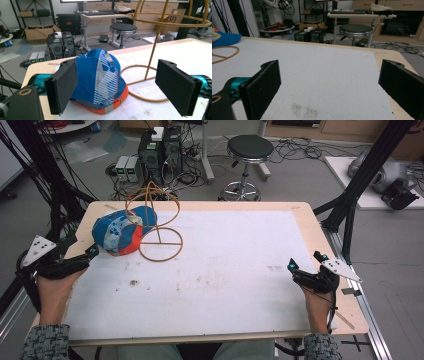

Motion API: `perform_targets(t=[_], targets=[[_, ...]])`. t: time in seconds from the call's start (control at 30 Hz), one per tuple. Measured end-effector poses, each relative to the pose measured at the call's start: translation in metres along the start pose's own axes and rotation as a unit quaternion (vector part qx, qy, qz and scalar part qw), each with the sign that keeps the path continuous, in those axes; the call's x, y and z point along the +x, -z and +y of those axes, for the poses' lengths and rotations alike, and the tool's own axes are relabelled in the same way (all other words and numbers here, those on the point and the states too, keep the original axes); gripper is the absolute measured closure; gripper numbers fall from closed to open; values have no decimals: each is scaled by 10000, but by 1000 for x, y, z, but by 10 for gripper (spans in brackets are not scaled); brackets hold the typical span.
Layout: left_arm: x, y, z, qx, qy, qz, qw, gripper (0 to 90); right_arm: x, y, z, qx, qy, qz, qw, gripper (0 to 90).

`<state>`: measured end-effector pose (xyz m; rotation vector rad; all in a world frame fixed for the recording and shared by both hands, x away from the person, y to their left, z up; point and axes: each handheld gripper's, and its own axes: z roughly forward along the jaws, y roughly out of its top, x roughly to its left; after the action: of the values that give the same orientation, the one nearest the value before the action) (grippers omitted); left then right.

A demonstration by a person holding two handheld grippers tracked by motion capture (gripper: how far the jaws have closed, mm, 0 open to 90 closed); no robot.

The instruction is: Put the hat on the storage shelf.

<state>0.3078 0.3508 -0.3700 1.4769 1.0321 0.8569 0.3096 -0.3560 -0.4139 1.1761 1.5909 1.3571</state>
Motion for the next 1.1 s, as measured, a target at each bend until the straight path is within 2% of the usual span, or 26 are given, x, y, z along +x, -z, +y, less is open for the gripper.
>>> perform_targets(t=[0.27, 0.37, 0.5, 0.9, 0.93, 1.1], targets=[[-2, -1, 1, 10, -37, -35, 10000, 184, 1, -1, 0, 44, 100, 14, 9999, 34], [-3, -1, 1, -6, -52, -53, 10000, 188, 0, -2, -1, 65, 70, 15, 10000, 34], [-2, -1, 0, 20, -37, -55, 10000, 188, 1, -3, -1, 68, 134, 13, 9999, 34], [0, 2, -1, -26, -8, -101, 9999, 210, 3, -4, -1, 82, 101, 73, 9999, 34], [0, 1, -1, -29, -12, -110, 9999, 211, 3, -5, -1, 78, 168, 91, 9998, 34], [-1, 1, 2, -65, 24, -170, 9998, 210, 4, -6, 0, 61, 198, 108, 9997, 41]])
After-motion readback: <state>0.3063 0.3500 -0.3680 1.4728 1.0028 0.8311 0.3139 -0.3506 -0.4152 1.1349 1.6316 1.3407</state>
